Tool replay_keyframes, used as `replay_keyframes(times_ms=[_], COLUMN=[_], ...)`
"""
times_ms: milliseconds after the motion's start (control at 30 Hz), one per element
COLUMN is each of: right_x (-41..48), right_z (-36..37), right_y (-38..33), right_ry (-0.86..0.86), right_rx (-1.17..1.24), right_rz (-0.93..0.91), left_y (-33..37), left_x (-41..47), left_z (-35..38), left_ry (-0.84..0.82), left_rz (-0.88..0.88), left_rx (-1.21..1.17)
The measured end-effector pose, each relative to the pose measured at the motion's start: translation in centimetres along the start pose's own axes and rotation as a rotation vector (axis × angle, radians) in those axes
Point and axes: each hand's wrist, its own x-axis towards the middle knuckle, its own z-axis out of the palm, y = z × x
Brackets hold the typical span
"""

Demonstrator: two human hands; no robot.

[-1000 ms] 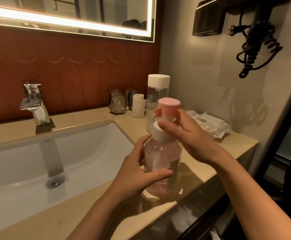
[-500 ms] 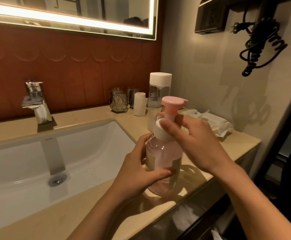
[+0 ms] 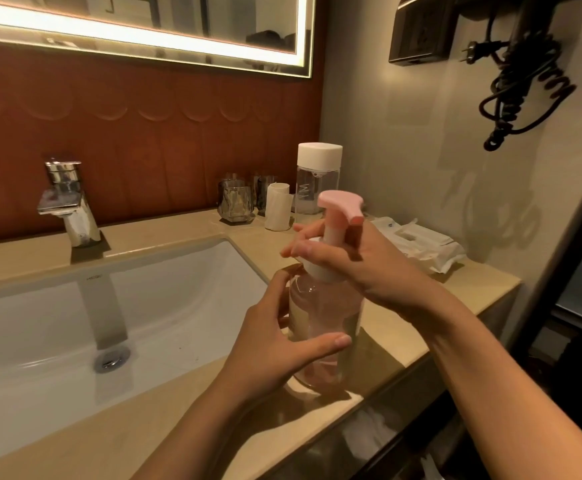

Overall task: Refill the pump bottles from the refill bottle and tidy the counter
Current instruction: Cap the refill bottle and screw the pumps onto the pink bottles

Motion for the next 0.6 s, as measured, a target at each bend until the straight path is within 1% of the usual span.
replay_keyframes(times_ms=[67,133,200,300,367,433,500,600], right_x=[-0.7,-1.4,-2.0,-1.9,-1.4,-0.7,-0.4,-0.4], right_z=[0.6,0.8,0.0,-2.2,-3.1,-3.2,-3.0,-2.4], right_y=[-0.1,-0.3,-0.6,-0.5,-0.5,-0.1,0.0,0.0], right_ry=[0.089,0.108,0.023,-0.121,-0.192,-0.241,-0.206,-0.034], right_rx=[-0.022,-0.092,-0.105,0.004,0.057,0.047,0.033,0.058], right_rz=[-0.026,-0.064,-0.056,-0.014,-0.008,-0.021,-0.043,-0.090], left_y=[0.2,0.2,0.1,-0.2,-0.2,-0.2,-0.2,-0.2], left_x=[0.0,0.0,0.0,0.0,0.0,0.0,0.0,0.0], left_z=[0.1,0.3,0.2,0.2,0.2,0.3,0.2,0.1], left_ry=[0.016,0.032,0.031,0.001,-0.015,-0.021,-0.023,-0.021], left_rz=[0.021,0.033,0.039,0.029,0.017,0.010,0.012,0.016], left_rx=[0.010,0.020,0.008,-0.018,-0.035,-0.038,-0.036,-0.035])
